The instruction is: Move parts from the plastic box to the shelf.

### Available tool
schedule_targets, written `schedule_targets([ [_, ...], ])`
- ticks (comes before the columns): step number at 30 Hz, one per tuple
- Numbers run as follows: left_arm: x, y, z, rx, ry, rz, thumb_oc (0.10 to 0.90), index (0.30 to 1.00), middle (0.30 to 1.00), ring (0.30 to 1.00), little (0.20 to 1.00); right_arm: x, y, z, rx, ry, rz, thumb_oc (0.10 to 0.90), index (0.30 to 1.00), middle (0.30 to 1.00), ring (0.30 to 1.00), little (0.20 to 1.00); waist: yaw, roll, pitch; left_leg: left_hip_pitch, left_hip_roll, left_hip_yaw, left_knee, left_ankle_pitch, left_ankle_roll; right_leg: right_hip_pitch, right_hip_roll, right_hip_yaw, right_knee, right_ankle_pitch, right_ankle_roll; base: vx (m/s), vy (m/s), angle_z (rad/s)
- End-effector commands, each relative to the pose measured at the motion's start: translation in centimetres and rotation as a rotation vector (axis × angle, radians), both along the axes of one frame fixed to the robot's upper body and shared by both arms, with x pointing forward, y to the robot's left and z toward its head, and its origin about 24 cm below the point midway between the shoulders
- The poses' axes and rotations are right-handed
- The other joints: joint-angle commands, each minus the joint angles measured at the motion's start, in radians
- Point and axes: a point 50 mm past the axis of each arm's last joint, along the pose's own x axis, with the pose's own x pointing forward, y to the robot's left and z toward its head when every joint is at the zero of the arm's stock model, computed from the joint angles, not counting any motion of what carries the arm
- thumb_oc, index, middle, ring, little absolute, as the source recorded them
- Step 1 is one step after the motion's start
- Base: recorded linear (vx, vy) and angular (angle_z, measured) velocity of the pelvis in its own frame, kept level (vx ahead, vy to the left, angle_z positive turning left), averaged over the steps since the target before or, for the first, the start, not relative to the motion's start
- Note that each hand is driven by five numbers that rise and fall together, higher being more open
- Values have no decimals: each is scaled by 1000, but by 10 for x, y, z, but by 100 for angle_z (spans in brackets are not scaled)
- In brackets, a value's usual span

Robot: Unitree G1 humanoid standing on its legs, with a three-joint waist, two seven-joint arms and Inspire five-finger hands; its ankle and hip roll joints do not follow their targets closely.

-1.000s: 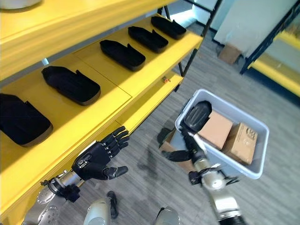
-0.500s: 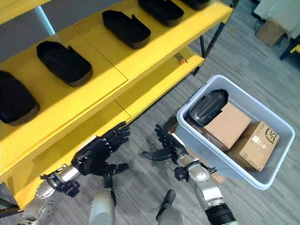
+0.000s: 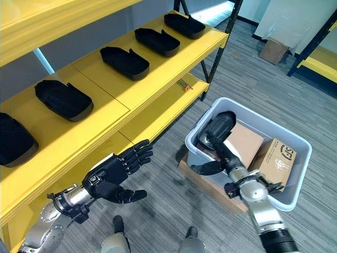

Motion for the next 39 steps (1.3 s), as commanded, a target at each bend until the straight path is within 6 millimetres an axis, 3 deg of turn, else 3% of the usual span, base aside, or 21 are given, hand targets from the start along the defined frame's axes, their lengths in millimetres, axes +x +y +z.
schedule_targets([
  [1,1,-10,34,-81,-145,-102,900,1000,1000,1000,1000,21,-2,98,-171,-423,12,900,1000,1000,1000,1000,7,-18,-74,62,108,23,12,-17,-40,-90,-41,78,103,-32,-2,46,-89,-5],
  [5,-1,-14,34,-74,-124,-149,900,1000,1000,1000,1000,23,-16,133,-301,-509,-45,900,1000,1000,1000,1000,16,-13,-66,55,114,16,10,-11,-44,-108,-36,79,129,-43,-5,28,-84,-1],
  [8,-2,-16,35,-60,-122,-175,900,1000,1000,1000,1000,23,-20,150,-297,-556,-71,900,1000,1000,1000,1000,19,-7,-54,45,113,11,11,-13,-41,-129,-35,80,151,-50,-3,-10,-120,3],
  [11,1,-18,39,-45,-141,-178,900,1000,1000,1000,1000,24,-16,158,-186,-613,-78,900,1000,1000,1000,1000,10,2,-37,35,109,8,24,-23,-35,-157,-38,92,189,-60,2,-52,-221,-1],
  [16,7,-19,45,-38,-181,-132,900,1000,1000,1000,1000,24,10,135,-117,-583,16,900,1000,1000,1000,1000,-12,21,-21,25,105,-13,58,-44,-22,-194,-34,122,308,-125,-15,-30,-219,-1],
  [19,13,-19,43,-52,-190,-108,900,1000,1000,1000,1000,25,42,101,-28,-474,127,900,1000,1000,1000,1000,-33,42,-31,46,118,-1,52,-15,-24,-186,-14,122,384,-189,-69,32,-334,8],
  [21,12,-23,44,-79,-192,-149,900,1000,1000,1000,1000,24,48,89,-27,-444,131,900,1000,1000,1000,1000,-44,49,-34,41,129,56,51,22,-35,-170,-16,87,377,-189,-85,-37,-209,14],
  [22,14,-31,45,-99,-195,-199,900,1000,1000,1000,1000,21,50,80,-23,-422,118,900,1000,1000,1000,1000,-62,55,-30,31,139,141,62,77,-52,-144,-19,39,359,-190,-96,-41,-194,32],
  [23,16,-39,46,-100,-196,-236,900,1000,1000,1000,1000,18,52,74,-36,-399,120,900,1000,1000,1000,1000,-84,55,-29,15,134,198,94,97,-73,-113,-17,12,334,-203,-99,-33,-233,79],
  [24,18,-43,47,-92,-199,-240,900,1000,1000,1000,1000,17,54,71,-43,-392,133,900,1000,1000,1000,1000,-93,59,-24,3,119,225,115,82,-66,-95,-10,-3,316,-204,-103,38,-221,125],
  [25,21,-44,49,-83,-199,-218,900,1000,1000,1000,1000,15,59,65,-20,-376,161,900,1000,1000,1000,1000,-97,64,-18,-15,71,237,133,34,-41,-81,3,-7,290,-200,-104,60,-157,158],
  [28,16,-42,48,-105,-185,-175,900,1000,1000,1000,1000,10,70,53,102,-359,187,900,1000,1000,1000,1000,-68,70,-19,-54,-75,174,124,-42,21,-42,46,25,197,-165,-94,139,-73,58],
  [29,15,-42,48,-104,-183,-174,900,1000,1000,1000,1000,10,70,52,108,-360,187,900,1000,1000,1000,1000,-67,70,-20,-55,-81,169,123,-44,23,-40,47,27,191,-162,-93,99,-12,-55],
  [30,12,-40,45,-99,-177,-175,900,1000,1000,1000,1000,10,74,47,135,-354,196,900,1000,1000,1000,1000,-45,80,-24,-73,-125,131,99,-32,49,-37,76,42,161,-138,-102,117,7,-78],
  [32,0,-36,34,-71,-155,-195,900,1000,1000,1000,1000,12,88,35,193,-320,223,900,1000,1000,1000,1000,21,77,-49,-72,-185,-28,28,-14,63,-8,124,95,90,-119,-104,295,34,-77],
  [34,-4,-33,29,-77,-144,-219,900,1000,1000,1000,1000,12,91,30,240,-297,237,900,1000,1000,1000,1000,39,70,-76,-58,-189,-49,-15,-6,67,12,145,97,34,-100,-104,221,45,-128],
  [39,1,-28,26,-69,-158,-208,900,1000,1000,1000,1000,5,93,17,212,-252,245,900,1000,1000,1000,1000,33,44,-114,-37,-187,-37,-46,-17,76,29,158,91,-19,-79,-99,114,29,-26],
])
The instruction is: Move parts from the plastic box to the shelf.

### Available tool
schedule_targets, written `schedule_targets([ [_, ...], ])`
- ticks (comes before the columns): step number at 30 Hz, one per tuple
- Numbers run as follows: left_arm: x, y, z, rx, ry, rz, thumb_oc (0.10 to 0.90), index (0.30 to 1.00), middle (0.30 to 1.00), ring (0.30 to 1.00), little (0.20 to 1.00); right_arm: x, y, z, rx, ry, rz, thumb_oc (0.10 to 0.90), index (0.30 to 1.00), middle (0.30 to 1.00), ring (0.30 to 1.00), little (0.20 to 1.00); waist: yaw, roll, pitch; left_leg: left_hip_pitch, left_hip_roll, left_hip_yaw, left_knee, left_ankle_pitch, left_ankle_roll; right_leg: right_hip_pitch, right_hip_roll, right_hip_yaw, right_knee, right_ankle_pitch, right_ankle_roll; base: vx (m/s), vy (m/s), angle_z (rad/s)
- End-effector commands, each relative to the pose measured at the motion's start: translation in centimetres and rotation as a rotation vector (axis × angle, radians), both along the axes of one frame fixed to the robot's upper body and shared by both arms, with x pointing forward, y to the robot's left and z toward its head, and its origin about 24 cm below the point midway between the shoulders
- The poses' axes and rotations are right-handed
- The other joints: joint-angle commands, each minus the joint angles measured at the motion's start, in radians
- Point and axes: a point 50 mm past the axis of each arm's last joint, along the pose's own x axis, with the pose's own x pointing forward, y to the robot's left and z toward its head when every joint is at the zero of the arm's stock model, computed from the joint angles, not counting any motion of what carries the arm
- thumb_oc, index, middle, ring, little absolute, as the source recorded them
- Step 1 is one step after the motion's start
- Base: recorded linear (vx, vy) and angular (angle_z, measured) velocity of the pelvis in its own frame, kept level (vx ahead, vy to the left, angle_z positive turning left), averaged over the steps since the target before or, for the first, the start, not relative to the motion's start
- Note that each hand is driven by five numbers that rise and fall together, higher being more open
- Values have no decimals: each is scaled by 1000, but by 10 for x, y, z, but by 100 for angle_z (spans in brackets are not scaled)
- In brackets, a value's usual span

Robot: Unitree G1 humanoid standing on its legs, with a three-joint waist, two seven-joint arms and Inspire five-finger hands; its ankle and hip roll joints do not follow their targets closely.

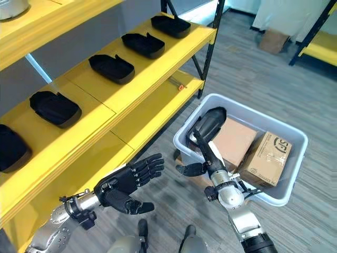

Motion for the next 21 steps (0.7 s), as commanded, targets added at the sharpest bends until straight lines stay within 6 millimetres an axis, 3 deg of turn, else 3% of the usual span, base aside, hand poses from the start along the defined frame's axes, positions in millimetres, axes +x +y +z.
schedule_targets([
  [1,2,-17,36,-104,-222,-108,900,1000,1000,1000,1000,12,12,54,-22,-270,103,900,1000,1000,1000,1000,15,15,-105,-75,45,83,-34,65,-25,12,54,40,75,-83,-7,79,25,6],
  [3,0,-19,36,-74,-245,-153,900,1000,1000,1000,1000,16,15,53,-27,-266,125,900,1000,1000,1000,1000,20,1,-109,-76,44,99,-21,49,-23,14,61,32,68,-85,-8,102,32,-2],
  [15,-3,-15,33,-64,-228,-126,900,1000,1000,1000,1000,22,17,60,-59,-284,137,900,1000,1000,1000,1000,31,-9,-126,-20,38,129,-10,-3,-8,26,29,-7,42,-67,6,83,86,-4],
  [19,-5,-7,28,-42,-203,-95,900,1000,1000,1000,1000,27,5,80,-120,-374,107,900,1000,1000,1000,1000,34,-17,-115,-23,32,150,46,-53,26,1,22,-23,185,-130,4,47,305,-17],
  [21,-6,-2,27,-42,-197,-90,900,1000,1000,1000,1000,27,-4,83,-140,-373,77,900,1000,1000,1000,1000,37,-29,-108,-23,14,154,59,-73,53,-28,12,-27,311,-112,25,43,265,-7],
])
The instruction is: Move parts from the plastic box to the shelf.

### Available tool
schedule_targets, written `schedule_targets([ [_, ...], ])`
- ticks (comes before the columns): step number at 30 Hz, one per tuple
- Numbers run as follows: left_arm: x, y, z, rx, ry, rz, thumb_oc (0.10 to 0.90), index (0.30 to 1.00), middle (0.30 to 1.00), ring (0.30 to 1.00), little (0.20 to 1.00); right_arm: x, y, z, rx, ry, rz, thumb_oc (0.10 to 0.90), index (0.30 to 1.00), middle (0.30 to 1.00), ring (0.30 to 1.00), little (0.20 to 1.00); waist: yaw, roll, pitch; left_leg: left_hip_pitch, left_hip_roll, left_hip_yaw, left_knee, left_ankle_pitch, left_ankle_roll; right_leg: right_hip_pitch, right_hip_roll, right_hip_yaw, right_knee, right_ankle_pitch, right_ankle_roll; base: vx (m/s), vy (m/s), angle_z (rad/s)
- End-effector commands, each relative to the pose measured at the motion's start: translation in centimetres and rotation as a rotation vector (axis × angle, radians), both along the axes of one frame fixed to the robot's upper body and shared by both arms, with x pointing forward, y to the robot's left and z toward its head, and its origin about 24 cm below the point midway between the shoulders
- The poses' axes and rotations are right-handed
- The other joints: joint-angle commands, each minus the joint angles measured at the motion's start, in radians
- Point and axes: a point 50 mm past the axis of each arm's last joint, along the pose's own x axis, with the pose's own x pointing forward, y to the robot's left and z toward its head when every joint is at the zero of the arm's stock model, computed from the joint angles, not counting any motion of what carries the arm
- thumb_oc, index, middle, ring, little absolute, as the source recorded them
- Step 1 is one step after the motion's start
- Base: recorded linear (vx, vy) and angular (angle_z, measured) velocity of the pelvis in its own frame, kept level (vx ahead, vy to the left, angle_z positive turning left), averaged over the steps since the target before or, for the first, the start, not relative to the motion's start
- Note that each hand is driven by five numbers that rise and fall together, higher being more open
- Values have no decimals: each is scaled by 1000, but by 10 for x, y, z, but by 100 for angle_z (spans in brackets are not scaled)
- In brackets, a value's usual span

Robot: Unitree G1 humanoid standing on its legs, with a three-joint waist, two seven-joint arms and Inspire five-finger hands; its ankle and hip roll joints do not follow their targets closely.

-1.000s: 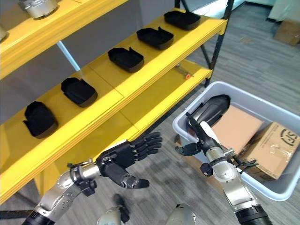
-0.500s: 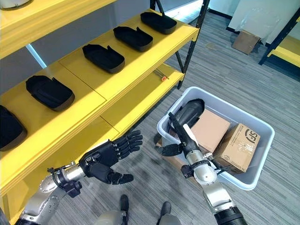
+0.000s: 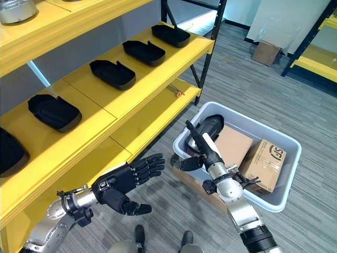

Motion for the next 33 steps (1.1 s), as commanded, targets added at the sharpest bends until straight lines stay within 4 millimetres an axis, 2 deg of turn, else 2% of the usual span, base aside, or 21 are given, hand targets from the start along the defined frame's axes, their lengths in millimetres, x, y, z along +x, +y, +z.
schedule_targets([
  [1,-2,2,29,-67,-181,-29,900,1000,1000,1000,1000,12,-7,58,-29,-286,17,900,1000,1000,1000,1000,17,-17,-63,-5,23,88,-2,-23,26,-17,30,-57,329,-106,18,37,178,-2],
  [2,-3,3,29,-69,-179,-29,900,1000,1000,1000,1000,12,-8,58,-35,-284,14,900,1000,1000,1000,1000,16,-17,-61,-2,18,86,-3,-27,33,-34,26,-54,379,-93,24,73,238,-1],
  [3,-5,7,27,-56,-176,-30,900,1000,1000,1000,1000,6,-13,55,-57,-279,11,900,1000,1000,1000,1000,5,-20,-48,17,0,70,-4,-44,51,-113,19,-21,554,-35,46,82,214,-3],
  [5,-6,7,27,-56,-174,-23,900,1000,1000,1000,1000,1,-18,51,-82,-261,9,900,1000,1000,1000,1000,-12,-25,-39,40,-4,56,-14,-50,55,-161,6,13,582,-1,51,94,9,27],
  [6,-3,4,31,-74,-186,-20,900,1000,1000,1000,1000,-3,-23,49,-111,-267,-1,900,1000,1000,1000,1000,-25,-36,-36,48,17,46,-19,-53,35,-160,-47,45,368,42,52,72,-215,48],
  [7,-3,4,31,-74,-187,-20,900,1000,1000,1000,1000,-3,-23,49,-116,-268,-2,900,1000,1000,1000,1000,-26,-36,-37,46,21,45,-20,-52,32,-158,-49,46,334,52,52,86,-370,45],
  [8,-1,2,33,-72,-192,-21,900,1000,1000,1000,1000,-4,-23,48,-127,-273,-14,900,1000,1000,1000,1000,-33,-41,-38,47,28,36,-21,-53,21,-155,-81,72,218,99,63,72,-249,35],
  [9,0,1,34,-72,-191,-21,900,1000,1000,1000,1000,-5,-22,49,-126,-273,-19,900,1000,1000,1000,1000,-37,-43,-39,48,34,32,-20,-56,13,-144,-96,79,156,116,71,138,-362,25],
  [11,2,1,31,-54,-178,-1,900,1000,1000,1000,1000,-4,-21,49,-126,-259,-28,900,1000,1000,1000,1000,-40,-51,-35,59,57,22,-12,-72,-3,-142,-153,109,87,220,111,131,-349,14],
  [12,2,2,31,-49,-176,0,900,1000,1000,1000,1000,-4,-23,49,-129,-257,-28,900,1000,1000,1000,1000,-38,-51,-36,59,67,22,-8,-73,-10,-130,-152,106,63,193,112,92,-329,16],
  [13,1,3,30,-44,-175,0,900,1000,1000,1000,1000,-2,-25,51,-140,-256,-26,900,1000,1000,1000,1000,-30,-50,-39,55,85,30,-4,-69,-23,-104,-145,73,27,158,110,63,-248,11],
  [18,-3,4,31,-38,-177,19,900,1000,1000,1000,1000,6,-28,61,-223,-281,-11,900,1000,1000,1000,1000,9,-47,-32,53,137,71,2,-45,-67,-80,-151,-52,17,121,114,76,-285,-7],
  [21,-4,4,34,-62,-174,10,900,1000,1000,1000,1000,10,-29,71,-282,-297,-3,900,1000,1000,1000,1000,14,-38,-34,61,165,93,-20,-17,-84,-70,-134,-91,29,74,111,104,-201,-34],
  [25,-6,4,36,-62,-164,7,900,1000,1000,1000,1000,17,-34,82,-364,-311,-22,900,1000,1000,1000,1000,5,-24,-34,71,198,97,-44,18,-101,-68,-98,-101,63,16,84,93,-162,-4],
  [29,-7,5,35,-54,-149,2,900,1000,1000,1000,1000,20,-42,91,-447,-334,-41,900,1000,1000,1000,1000,-10,-9,-38,69,220,96,-65,52,-113,-75,-73,-92,90,-14,55,69,-113,1],
  [33,-11,12,33,-48,-113,-5,900,1000,1000,1000,1000,17,-50,98,-544,-369,-64,900,1000,1000,1000,1000,-20,-5,-50,89,225,96,-82,70,-118,-50,-52,-82,99,-39,37,136,-108,-4],
])
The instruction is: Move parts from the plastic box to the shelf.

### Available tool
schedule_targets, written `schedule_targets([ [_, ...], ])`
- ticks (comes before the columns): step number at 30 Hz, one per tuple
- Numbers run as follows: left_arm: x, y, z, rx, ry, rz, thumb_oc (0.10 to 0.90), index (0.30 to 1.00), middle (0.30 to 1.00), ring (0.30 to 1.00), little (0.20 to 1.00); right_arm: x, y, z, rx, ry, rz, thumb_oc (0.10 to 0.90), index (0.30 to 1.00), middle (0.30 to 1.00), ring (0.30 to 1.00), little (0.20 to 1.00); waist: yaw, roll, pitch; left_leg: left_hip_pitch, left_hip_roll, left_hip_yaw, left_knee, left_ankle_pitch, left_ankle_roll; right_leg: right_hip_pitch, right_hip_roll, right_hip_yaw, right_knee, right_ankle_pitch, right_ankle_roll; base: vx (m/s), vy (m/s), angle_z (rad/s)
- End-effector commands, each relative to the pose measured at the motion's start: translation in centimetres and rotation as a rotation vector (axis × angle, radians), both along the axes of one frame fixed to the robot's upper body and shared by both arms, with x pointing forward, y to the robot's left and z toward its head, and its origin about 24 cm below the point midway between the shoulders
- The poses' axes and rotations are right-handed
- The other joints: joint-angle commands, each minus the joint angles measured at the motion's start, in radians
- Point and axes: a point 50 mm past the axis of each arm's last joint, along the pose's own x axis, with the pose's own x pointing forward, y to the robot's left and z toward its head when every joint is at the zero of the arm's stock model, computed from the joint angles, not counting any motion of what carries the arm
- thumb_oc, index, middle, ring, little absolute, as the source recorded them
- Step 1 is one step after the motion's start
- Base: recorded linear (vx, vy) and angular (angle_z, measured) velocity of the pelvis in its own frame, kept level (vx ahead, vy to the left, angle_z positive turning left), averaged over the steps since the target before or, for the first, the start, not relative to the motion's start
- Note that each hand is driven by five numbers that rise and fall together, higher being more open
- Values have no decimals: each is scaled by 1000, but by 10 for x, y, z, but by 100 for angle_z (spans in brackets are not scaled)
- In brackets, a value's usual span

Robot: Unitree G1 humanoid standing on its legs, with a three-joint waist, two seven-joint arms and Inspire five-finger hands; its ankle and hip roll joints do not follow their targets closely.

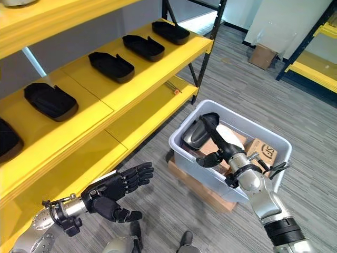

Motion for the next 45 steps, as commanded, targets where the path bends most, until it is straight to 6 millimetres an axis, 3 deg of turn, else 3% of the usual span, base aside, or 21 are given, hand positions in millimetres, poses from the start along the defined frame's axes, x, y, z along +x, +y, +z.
schedule_targets([
  [1,6,-12,39,-129,-171,-83,900,1000,1000,1000,1000,12,6,75,-109,-332,60,900,1000,1000,1000,1000,8,33,-40,162,154,-16,-79,27,-94,-54,-37,33,161,-76,21,98,-81,-7],
  [8,4,-15,39,-124,-134,-137,900,1000,1000,1000,1000,25,-14,108,-299,-416,7,900,1000,1000,1000,1000,21,51,-43,144,168,-27,-79,46,-109,-66,-23,29,192,-103,1,71,-93,1],
  [12,9,-16,47,-132,-176,-155,900,1000,1000,1000,1000,32,-25,133,-480,-469,-7,900,1000,1000,1000,1000,31,79,-4,112,175,-38,-71,59,-120,-117,-40,29,257,-130,-4,-20,-88,7],
  [14,14,-14,52,-125,-195,-138,900,1000,1000,1000,1000,38,-19,154,-563,-540,16,900,1000,1000,1000,1000,41,97,24,82,180,-51,-66,68,-125,-161,-47,34,305,-148,-9,-25,-143,7],
  [22,14,-14,55,-117,-209,-168,900,1000,1000,1000,1000,45,-3,175,-728,-567,72,900,1000,1000,1000,1000,66,116,77,21,185,-79,-50,82,-129,-233,-51,42,394,-188,-22,-4,-76,2],
  [31,14,-17,62,-78,-255,-224,900,1000,1000,1000,1000,53,-9,176,-695,-586,17,900,1000,1000,1000,1000,82,123,112,-27,185,-98,-8,75,-117,-288,-74,40,495,-220,-30,-15,-93,8],
  [35,16,-19,64,-70,-259,-251,900,1000,1000,1000,1000,58,1,162,-648,-571,50,900,1000,1000,1000,1000,65,111,88,18,186,-92,49,48,-111,-267,-69,51,520,-245,-44,68,-184,8],
  [36,19,-24,66,-78,-253,-270,900,1000,1000,1000,1000,61,6,154,-621,-546,52,900,1000,1000,1000,1000,44,97,68,48,196,-64,118,50,-127,-241,-67,43,525,-275,-52,113,-226,1],
  [38,25,-35,67,-83,-265,-302,900,1000,1000,1000,1000,62,11,144,-620,-548,59,900,1000,1000,1000,1000,24,90,55,31,231,-51,242,138,-156,-207,-42,20,496,-281,-85,56,-222,0],
  [39,28,-39,69,-90,-265,-314,900,1000,1000,1000,1000,63,14,141,-627,-551,68,900,1000,1000,1000,1000,14,86,52,14,233,-54,293,150,-159,-192,-30,20,478,-281,-97,55,-172,7],
  [40,30,-43,70,-95,-264,-320,900,1000,1000,1000,1000,63,18,138,-639,-553,77,900,1000,1000,1000,1000,11,84,52,-5,214,-70,318,147,-150,-179,-17,30,461,-278,-99,114,-88,34],
  [41,33,-47,71,-109,-259,-329,900,1000,1000,1000,1000,67,28,135,-640,-564,91,900,1000,1000,1000,1000,25,102,52,-41,115,-115,268,115,-100,-163,20,69,406,-235,-90,172,1,29],
  [42,33,-48,71,-112,-257,-335,900,1000,1000,1000,1000,69,34,135,-636,-564,89,900,1000,1000,1000,1000,36,110,52,-46,75,-138,216,106,-92,-147,39,92,378,-224,-80,345,119,-31],
  [43,28,-49,67,-115,-252,-347,900,1000,1000,1000,1000,73,42,134,-637,-569,70,900,1000,1000,1000,1000,66,127,45,-91,46,-179,70,164,-107,-87,86,128,301,-208,-73,389,155,-86],
  [45,20,-49,61,-134,-231,-362,900,1000,1000,1000,1000,70,43,127,-615,-561,65,900,1000,1000,1000,1000,90,121,42,-164,50,-231,-6,268,-129,-21,103,169,256,-201,-77,436,174,-113],
])
